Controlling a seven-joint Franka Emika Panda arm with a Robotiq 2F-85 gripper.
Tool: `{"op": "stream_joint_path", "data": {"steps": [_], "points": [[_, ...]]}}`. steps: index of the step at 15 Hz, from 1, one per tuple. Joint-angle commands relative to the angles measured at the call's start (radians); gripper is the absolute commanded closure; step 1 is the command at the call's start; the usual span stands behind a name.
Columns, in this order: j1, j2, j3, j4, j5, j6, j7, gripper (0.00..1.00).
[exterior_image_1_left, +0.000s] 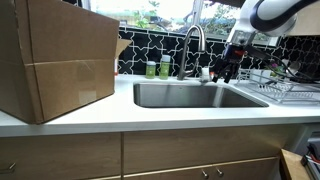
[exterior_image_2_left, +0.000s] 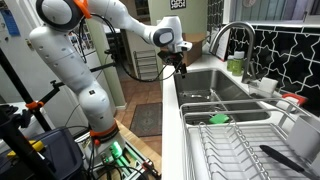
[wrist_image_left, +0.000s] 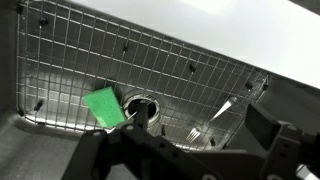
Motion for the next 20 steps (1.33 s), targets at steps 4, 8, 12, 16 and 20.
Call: {"op": "stream_joint_path", "data": {"steps": [4, 8, 12, 16, 20], "points": [[0.002, 0.000, 0.008, 0.003, 0.000, -0.002, 0.003, 0.00], [-0.012, 0.033, 0.000, 0.033, -0.006, -0.010, 0.024, 0.00], [-0.062, 0.129, -0.065, 0.107, 0.007, -0.022, 0.008, 0.00], [-0.099, 0.248, -0.130, 0.182, 0.041, 0.002, -0.047, 0.00], [-0.111, 0.264, -0.140, 0.189, 0.041, -0.002, -0.037, 0.00]]}}
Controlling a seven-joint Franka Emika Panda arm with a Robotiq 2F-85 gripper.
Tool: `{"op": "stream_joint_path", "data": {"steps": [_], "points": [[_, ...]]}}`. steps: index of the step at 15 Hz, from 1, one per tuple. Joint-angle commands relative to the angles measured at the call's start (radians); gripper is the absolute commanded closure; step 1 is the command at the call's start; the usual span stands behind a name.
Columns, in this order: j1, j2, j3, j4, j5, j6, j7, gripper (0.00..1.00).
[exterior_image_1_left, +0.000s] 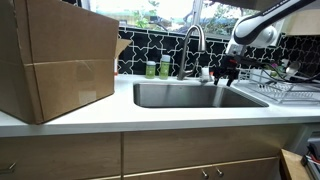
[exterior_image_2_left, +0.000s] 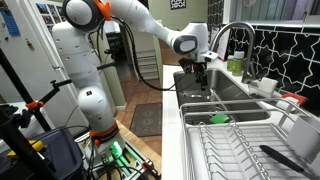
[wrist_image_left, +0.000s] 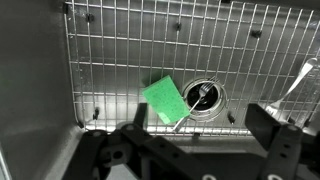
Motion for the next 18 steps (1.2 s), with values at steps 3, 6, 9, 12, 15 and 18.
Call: {"op": "stream_joint_path", "data": {"steps": [3, 6, 9, 12, 15, 18], "points": [[-0.009, 0.057, -0.004, 0.043, 0.017, -0.003, -0.009, 0.00], [-0.009, 0.064, -0.004, 0.050, 0.022, -0.003, -0.009, 0.00], [-0.007, 0.126, -0.007, 0.093, -0.028, -0.013, 0.017, 0.00], [-0.003, 0.230, -0.006, 0.145, -0.137, -0.014, -0.036, 0.00], [-0.008, 0.335, 0.002, 0.187, -0.198, 0.051, -0.104, 0.00], [-0.022, 0.422, 0.019, 0.222, -0.181, 0.119, -0.163, 0.00]]}}
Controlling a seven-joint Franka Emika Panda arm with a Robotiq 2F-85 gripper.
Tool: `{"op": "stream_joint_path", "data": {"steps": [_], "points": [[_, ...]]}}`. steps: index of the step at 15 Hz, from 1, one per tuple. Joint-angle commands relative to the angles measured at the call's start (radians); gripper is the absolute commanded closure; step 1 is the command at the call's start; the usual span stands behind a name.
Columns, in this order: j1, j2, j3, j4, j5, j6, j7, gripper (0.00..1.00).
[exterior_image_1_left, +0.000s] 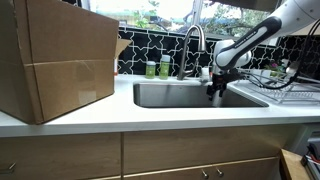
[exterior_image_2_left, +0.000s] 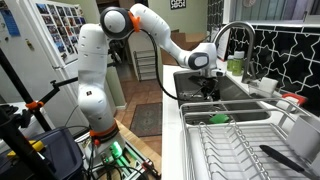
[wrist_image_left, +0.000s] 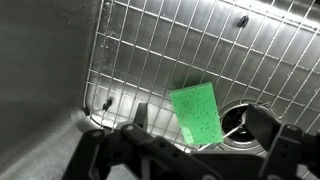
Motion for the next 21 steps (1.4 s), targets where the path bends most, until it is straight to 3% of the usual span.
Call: {"op": "stream_joint_path", "data": {"steps": [1, 11, 17, 21], "points": [[-0.025, 0.126, 0.026, 0.073, 0.020, 0.057, -0.066, 0.00], [-0.097, 0.374, 0.083, 0.281, 0.073, 0.036, -0.149, 0.00], [-0.162, 0.474, 0.148, 0.391, 0.140, 0.016, -0.254, 0.00], [-0.176, 0.523, 0.155, 0.454, 0.143, 0.021, -0.286, 0.00]]}}
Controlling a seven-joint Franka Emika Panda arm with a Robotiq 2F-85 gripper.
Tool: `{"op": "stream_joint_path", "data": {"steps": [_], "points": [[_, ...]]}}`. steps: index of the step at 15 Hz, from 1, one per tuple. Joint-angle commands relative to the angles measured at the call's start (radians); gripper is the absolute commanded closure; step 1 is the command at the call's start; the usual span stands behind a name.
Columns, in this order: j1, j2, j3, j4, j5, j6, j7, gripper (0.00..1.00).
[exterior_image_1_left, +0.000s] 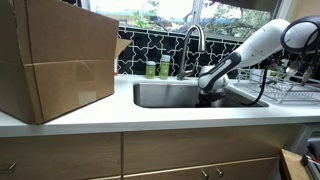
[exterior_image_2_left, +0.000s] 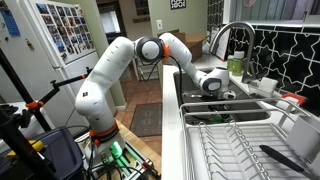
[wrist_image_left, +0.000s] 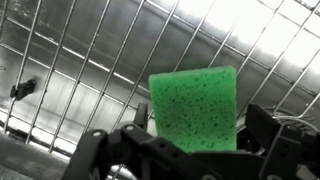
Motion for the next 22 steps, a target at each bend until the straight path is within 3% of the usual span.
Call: {"op": "stream_joint_path", "data": {"steps": [1, 13, 18, 19, 20, 22], "points": [[-0.036, 0.064, 0.023, 0.090, 0.016, -0.025, -0.051, 0.00], [-0.060, 0.141, 0.069, 0.176, 0.024, -0.040, -0.121, 0.00], [-0.061, 0.144, 0.067, 0.197, 0.029, -0.075, -0.115, 0.20], [-0.061, 0.145, 0.067, 0.201, 0.029, -0.083, -0.113, 0.20], [-0.060, 0.145, 0.066, 0.204, 0.030, -0.087, -0.112, 0.28], [-0.059, 0.147, 0.066, 0.215, 0.030, -0.105, -0.111, 0.27]]}}
